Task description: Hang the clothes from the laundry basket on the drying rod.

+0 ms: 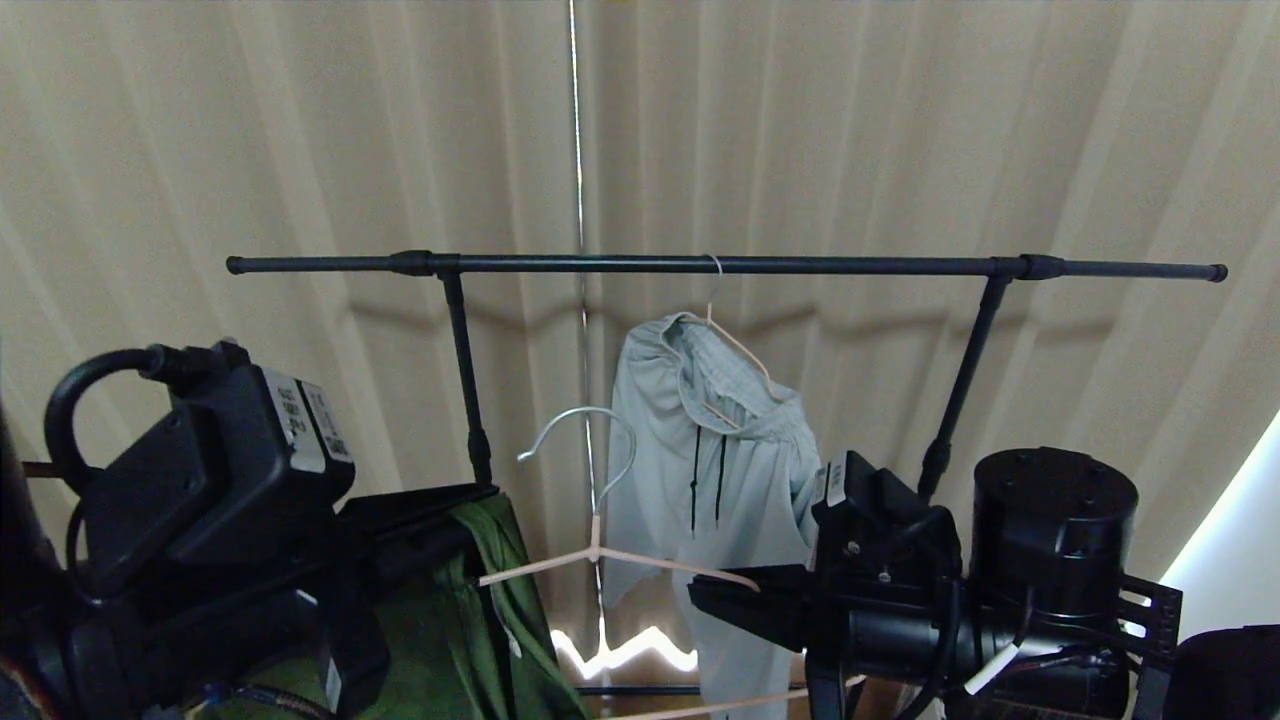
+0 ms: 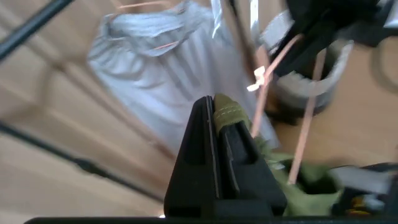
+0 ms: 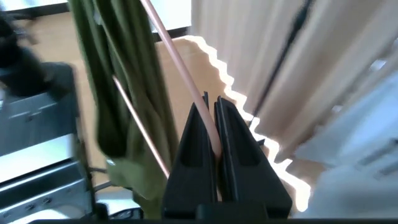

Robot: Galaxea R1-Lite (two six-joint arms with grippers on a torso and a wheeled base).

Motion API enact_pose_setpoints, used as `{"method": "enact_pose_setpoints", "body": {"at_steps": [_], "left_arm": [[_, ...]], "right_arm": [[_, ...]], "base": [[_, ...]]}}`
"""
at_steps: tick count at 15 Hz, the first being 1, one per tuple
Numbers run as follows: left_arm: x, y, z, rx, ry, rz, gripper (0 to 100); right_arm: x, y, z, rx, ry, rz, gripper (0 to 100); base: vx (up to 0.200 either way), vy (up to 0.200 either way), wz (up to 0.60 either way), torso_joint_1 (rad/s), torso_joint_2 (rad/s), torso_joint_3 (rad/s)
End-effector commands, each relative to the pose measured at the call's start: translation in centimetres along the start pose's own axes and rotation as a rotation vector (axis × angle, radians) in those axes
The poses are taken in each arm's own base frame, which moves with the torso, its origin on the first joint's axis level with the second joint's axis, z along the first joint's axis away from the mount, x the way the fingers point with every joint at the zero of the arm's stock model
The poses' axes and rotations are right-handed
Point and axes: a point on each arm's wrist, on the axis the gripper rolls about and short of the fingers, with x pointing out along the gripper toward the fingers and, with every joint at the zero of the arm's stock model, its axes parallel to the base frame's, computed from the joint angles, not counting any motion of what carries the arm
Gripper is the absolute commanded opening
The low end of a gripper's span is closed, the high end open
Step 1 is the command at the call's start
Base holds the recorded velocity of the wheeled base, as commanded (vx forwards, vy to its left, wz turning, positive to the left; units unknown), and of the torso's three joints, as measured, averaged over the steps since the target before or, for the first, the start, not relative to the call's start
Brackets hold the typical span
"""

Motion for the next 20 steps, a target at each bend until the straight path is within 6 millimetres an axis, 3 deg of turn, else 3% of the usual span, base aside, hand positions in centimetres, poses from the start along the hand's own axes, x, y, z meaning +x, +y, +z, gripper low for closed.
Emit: {"method": "enact_pose_setpoints", "body": {"at_steps": [1, 9, 19, 20], "left_arm": [[0.1, 0.6, 1.0, 0.012, -0.02, 0.038, 0], [1.3, -0.4, 0.8, 0.093, -0.003, -0.017, 0], [0.3, -0.1, 1.3, 0.1, -0.038, 0.005, 0], [0.3, -0.1, 1.3, 0.106, -0.037, 0.003, 100]], "right_arm": [[0.0, 0.2, 0.1, -0.004, -0.001, -0.011, 0], [0.6, 1.2, 0.4, 0.006, -0.005, -0.002, 0], [0.6, 0.0, 0.2, 0.022, -0.001, -0.086, 0], [0.6, -0.2, 0.3, 0.023, -0.001, -0.091, 0]], "base": [[0.0, 0.0, 0.0, 0.0, 0.0, 0.0], [0.0, 0.0, 0.0, 0.0, 0.0, 0.0], [0.0, 0.0, 0.0, 0.0, 0.0, 0.0], [0.0, 0.0, 0.0, 0.0, 0.0, 0.0]]}}
